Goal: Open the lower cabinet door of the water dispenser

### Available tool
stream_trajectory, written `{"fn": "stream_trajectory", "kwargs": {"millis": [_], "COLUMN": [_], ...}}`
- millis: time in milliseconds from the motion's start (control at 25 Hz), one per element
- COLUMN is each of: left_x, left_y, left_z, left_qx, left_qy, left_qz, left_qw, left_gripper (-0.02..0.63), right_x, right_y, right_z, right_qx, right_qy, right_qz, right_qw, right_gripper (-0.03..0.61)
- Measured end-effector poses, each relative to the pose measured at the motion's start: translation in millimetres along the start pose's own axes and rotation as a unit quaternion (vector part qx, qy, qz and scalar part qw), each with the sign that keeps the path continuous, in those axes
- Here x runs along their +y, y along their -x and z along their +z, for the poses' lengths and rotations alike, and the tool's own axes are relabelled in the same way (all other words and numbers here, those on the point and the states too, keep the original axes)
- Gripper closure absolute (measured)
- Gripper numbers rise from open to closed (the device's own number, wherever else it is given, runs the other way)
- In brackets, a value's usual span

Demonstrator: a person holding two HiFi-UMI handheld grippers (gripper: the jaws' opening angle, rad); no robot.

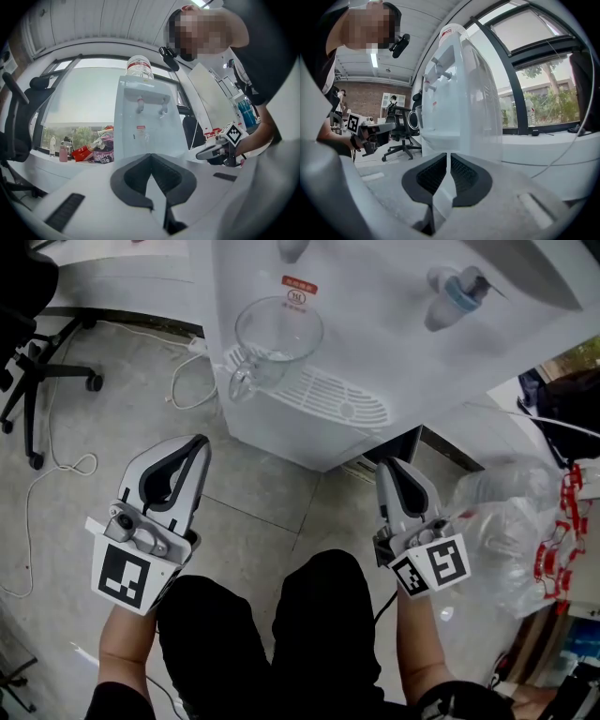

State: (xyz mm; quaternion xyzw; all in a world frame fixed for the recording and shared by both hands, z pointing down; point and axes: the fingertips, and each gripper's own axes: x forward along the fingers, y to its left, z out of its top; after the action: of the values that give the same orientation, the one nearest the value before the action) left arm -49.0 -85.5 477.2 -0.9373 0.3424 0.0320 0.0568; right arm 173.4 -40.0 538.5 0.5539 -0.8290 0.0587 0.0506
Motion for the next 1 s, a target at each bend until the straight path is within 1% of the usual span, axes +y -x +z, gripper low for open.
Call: {"fn": "stream_trajectory", "kwargs": {"millis": [120, 320, 520, 640, 800, 920, 1000], "left_x": [6.5, 14.9, 24.6, 31.5, 25.9, 25.3, 26.2], "left_y": [3.2, 12.2, 15.5, 9.9, 5.3, 5.4, 6.3], "left_z": [-2.1, -6.8, -14.7, -16.6, -17.5, -17.4, -19.3], "left_qx": [0.007, 0.017, 0.018, 0.011, 0.011, 0.006, 0.004], "left_qy": [0.007, 0.003, 0.004, -0.005, 0.011, 0.013, 0.014], "left_qz": [0.007, 0.015, 0.028, 0.035, 0.032, 0.032, 0.035], "left_qw": [0.9999, 0.9997, 0.9994, 0.9993, 0.9994, 0.9994, 0.9993], "left_gripper": [0.604, 0.605, 0.604, 0.604, 0.604, 0.604, 0.604], "right_x": [-7.8, -17.4, -20.2, -23.6, -24.5, -23.2, -23.4], "right_y": [-3.0, -10.7, -16.4, -23.4, -24.6, -23.3, -23.7], "right_z": [-10.5, -17.4, -23.6, -27.5, -29.8, -30.1, -31.0], "right_qx": [0.011, 0.011, 0.005, 0.009, 0.009, 0.006, 0.005], "right_qy": [0.007, 0.014, 0.015, 0.025, 0.022, 0.026, 0.024], "right_qz": [-0.005, -0.013, -0.022, -0.023, -0.022, -0.023, -0.022], "right_qw": [1.000, 1.000, 1.000, 0.999, 0.999, 0.999, 0.999], "right_gripper": [0.561, 0.554, 0.522, 0.505, 0.486, 0.484, 0.466]}}
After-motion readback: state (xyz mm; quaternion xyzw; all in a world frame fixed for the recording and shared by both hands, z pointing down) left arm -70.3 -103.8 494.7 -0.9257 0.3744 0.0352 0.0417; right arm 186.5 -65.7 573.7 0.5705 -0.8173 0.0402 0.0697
